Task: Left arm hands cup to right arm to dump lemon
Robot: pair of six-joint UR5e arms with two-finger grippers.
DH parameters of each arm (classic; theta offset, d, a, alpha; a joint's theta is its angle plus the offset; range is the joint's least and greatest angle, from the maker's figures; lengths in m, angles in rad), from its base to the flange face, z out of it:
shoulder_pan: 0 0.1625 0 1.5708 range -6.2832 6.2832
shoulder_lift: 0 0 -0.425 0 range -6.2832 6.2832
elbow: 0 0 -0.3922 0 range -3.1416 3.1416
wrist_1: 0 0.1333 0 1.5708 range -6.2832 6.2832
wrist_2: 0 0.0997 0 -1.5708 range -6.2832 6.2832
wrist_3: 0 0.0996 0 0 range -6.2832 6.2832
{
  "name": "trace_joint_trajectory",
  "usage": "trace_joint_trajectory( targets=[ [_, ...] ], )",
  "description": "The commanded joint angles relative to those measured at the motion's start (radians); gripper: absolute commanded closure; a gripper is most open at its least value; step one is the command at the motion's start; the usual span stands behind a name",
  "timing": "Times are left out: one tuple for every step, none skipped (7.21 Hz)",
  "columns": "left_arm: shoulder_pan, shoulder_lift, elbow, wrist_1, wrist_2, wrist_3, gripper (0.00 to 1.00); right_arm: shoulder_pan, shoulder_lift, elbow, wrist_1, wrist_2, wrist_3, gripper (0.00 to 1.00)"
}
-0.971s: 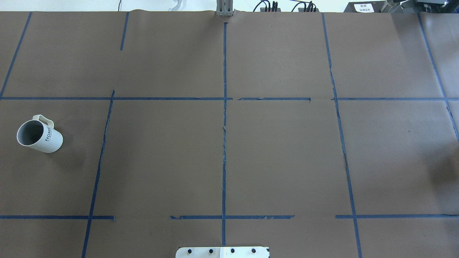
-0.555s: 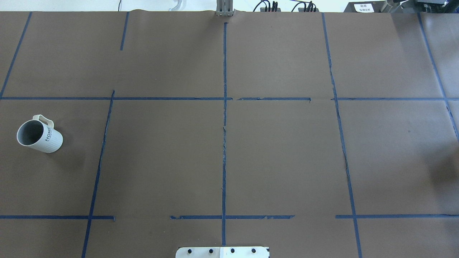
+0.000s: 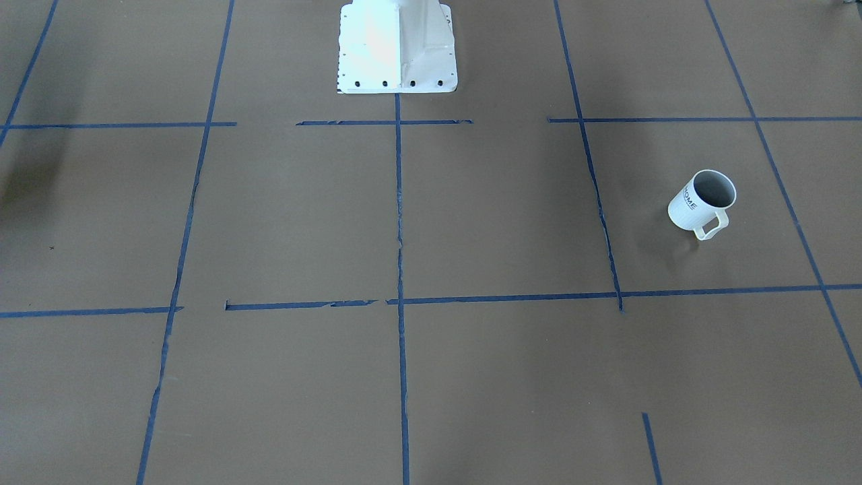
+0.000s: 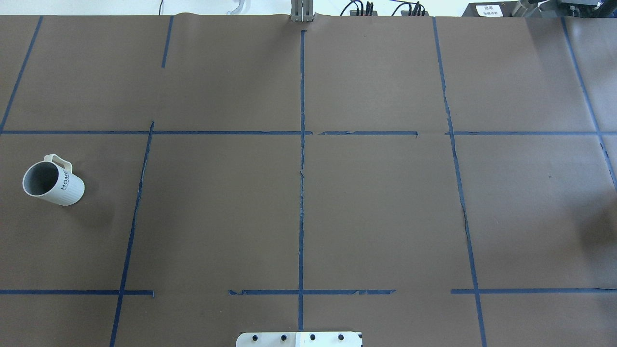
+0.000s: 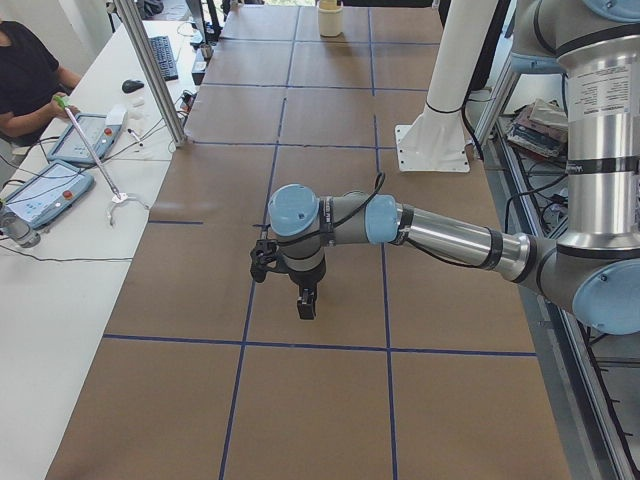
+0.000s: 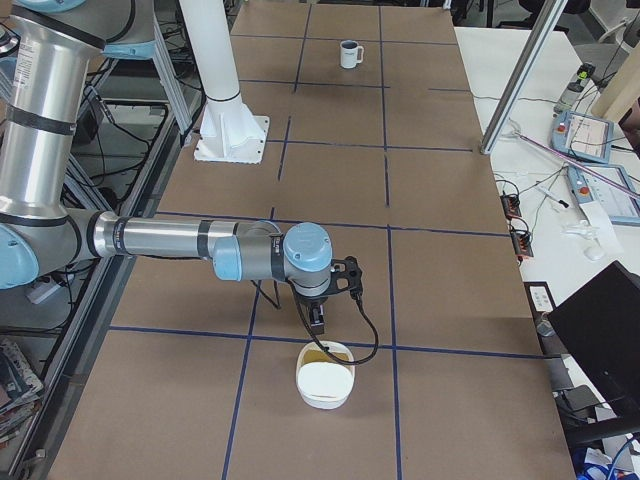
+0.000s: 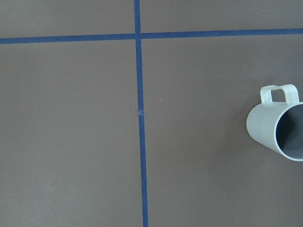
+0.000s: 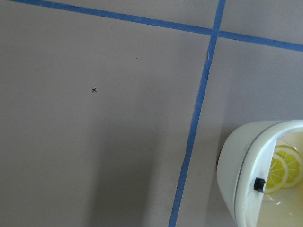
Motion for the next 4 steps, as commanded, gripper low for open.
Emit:
trace_joint_trajectory(
  targets=[
    [0.001, 0.002, 0.001, 0.000, -0.001, -0.001, 0.00, -0.001, 0.001, -0.015, 0.016, -0.001, -0.002, 0.00],
    [0.001, 0.002, 0.003, -0.001, -0.001, -0.001, 0.00, -0.001, 0.001, -0.017, 0.016, -0.001, -0.003, 0.00],
    [0.001, 0.002, -0.005, 0.000, -0.001, -0.002, 0.00, -0.001, 0.001, -0.017, 0.016, -0.001, 0.001, 0.00],
    [0.001, 0.000, -0.005, -0.001, -0.001, -0.001, 0.00, -0.001, 0.001, -0.017, 0.013, -0.001, 0.001, 0.00]
  ],
)
